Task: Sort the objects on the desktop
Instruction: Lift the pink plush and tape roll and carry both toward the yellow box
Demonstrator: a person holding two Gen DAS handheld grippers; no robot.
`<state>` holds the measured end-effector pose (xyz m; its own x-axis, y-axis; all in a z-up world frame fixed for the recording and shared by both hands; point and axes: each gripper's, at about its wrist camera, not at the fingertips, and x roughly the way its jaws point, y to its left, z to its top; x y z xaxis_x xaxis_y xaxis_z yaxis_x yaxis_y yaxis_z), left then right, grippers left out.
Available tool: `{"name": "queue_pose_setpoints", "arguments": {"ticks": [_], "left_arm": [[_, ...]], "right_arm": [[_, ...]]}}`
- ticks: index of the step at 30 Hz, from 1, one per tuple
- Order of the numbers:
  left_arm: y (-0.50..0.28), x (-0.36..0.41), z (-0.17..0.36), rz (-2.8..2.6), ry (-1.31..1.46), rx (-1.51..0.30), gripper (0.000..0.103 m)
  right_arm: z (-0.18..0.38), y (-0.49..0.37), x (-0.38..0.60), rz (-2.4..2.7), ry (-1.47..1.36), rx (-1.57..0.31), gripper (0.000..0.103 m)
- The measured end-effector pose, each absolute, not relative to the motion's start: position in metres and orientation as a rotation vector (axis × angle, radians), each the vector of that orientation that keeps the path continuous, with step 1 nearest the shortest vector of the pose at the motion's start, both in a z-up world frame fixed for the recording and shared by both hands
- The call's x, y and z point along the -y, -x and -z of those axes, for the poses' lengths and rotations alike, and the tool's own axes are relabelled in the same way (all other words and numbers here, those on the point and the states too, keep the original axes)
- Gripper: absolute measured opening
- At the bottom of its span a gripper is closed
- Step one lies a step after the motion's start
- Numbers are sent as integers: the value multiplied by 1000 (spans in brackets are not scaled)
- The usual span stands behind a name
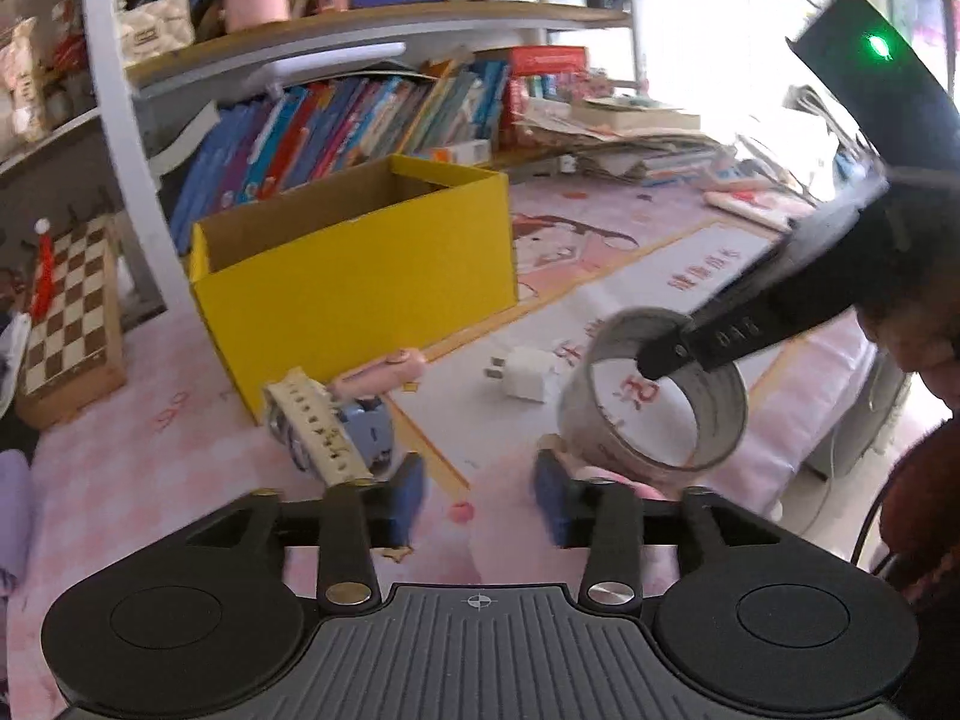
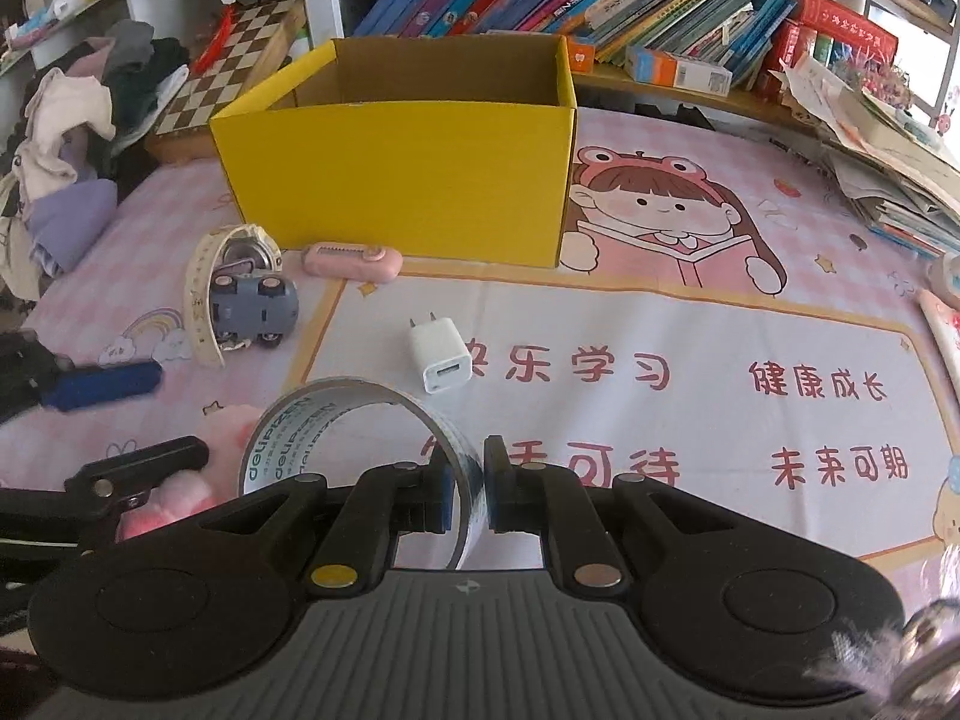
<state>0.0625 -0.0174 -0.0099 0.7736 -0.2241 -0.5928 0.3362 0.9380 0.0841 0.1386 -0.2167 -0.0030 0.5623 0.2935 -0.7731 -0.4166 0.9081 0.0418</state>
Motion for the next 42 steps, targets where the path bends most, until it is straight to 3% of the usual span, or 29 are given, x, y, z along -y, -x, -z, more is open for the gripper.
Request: {"name": "queue_pose_setpoints", "arguments": {"ticks": [6, 14, 21, 29, 42], "left_arm": [[-55, -1, -17, 349, 9, -589, 82], [-64, 16, 15, 413, -17, -804, 82], [-76, 15, 35, 451, 54, -888, 82], [-67, 18, 30, 474, 11, -858, 58], [-43, -16, -8, 293, 28, -718, 58]], "right_arm": [[2, -141, 220, -401, 138, -879, 9], [2, -135, 223, -395, 136, -875, 9], [4, -130, 229, -390, 122, -887, 9], [6, -127, 236, -373, 83, -906, 9], [-1, -124, 224, -456, 50, -926, 9]]}}
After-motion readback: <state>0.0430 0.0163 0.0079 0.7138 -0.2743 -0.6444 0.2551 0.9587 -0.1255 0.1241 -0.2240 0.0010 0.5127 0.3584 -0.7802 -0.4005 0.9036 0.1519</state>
